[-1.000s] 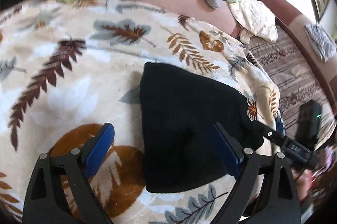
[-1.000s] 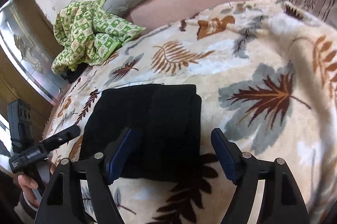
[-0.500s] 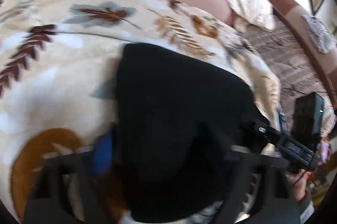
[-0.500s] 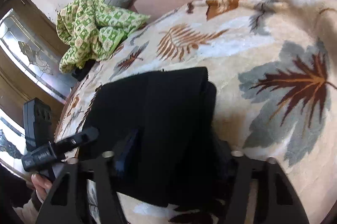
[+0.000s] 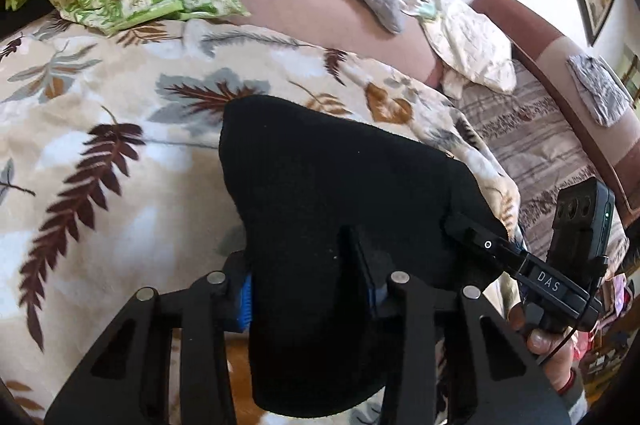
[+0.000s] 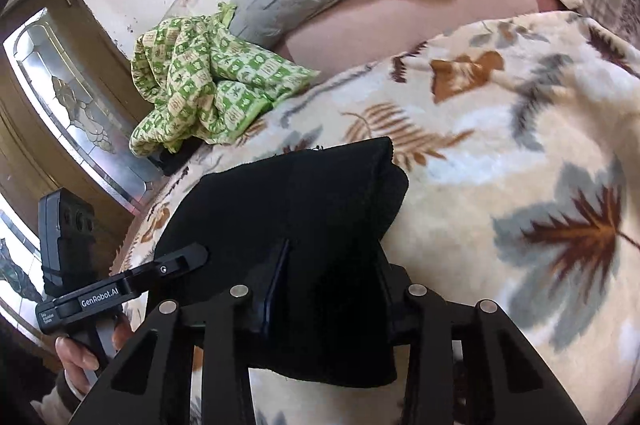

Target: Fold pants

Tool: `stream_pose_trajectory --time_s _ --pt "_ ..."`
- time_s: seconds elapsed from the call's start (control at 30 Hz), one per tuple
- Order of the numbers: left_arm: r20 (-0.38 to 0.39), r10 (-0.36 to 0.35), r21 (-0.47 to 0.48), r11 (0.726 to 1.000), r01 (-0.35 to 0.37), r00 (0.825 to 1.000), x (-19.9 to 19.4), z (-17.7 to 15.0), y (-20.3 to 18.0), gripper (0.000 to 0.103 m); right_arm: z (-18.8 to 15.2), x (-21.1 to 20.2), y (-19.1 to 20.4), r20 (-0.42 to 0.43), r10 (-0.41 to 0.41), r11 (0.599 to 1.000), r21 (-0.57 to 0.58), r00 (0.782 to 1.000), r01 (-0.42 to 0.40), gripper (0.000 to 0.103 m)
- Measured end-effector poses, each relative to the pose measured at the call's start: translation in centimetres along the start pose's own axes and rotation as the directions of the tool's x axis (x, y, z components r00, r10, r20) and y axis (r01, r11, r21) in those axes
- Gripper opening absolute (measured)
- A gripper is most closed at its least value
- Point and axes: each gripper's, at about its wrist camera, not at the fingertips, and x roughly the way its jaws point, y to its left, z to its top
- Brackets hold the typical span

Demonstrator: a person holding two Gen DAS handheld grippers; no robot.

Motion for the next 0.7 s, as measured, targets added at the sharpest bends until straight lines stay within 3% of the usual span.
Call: stream_pose_trajectory --time_s 0.17,0.27,0.37,0.43,0.53,0.6,0.7 --pt "-0.052 0.043 -0.031 0.999 -0.045 0.998 2.9 0.1 1.7 0.039 1.4 2.9 0.0 -0.015 -0.002 1.0 0.016 1.0 0.002 0.038" --pt "-0.069 0.075 -0.047 0.996 -0.078 0.995 4.5 -0.7 2.5 0.051 0.8 5.2 -1.2 -0.064 -0.031 0.998 0.052 0.997 0.034 0.04" --pt "-0.066 0.07 -0.079 0.994 -0.075 0.995 4.4 -0.7 2.7 0.061 -0.1 6.7 -2.1 -0.095 -0.067 0.996 0.049 0.993 0.072 0.049" --pt "-0.074 0.083 -0.075 0.993 -0.088 0.994 4.0 -0.4 2.7 0.062 0.0 6.2 -2.3 -0.096 -0.058 0.997 0.054 0.994 0.063 0.052" --pt "-0.043 0.122 -0.056 0.991 -0.124 0.992 2.6 -0.1 2.3 0.062 0.6 4.8 -1.2 -0.086 -0.105 0.994 0.007 0.991 0.106 0.052" --pt "-0.009 0.132 -0.05 0.99 -0.132 0.991 1.4 -0.1 2.2 0.062 1.1 3.0 0.1 -0.03 -0.136 0.99 -0.038 0.99 0.134 0.052" --pt "0.019 0.136 -0.049 0.99 -0.135 0.99 0.0 -0.2 2.0 0.066 1.5 1.2 2.1 0.018 -0.104 0.99 -0.09 0.994 0.105 0.048"
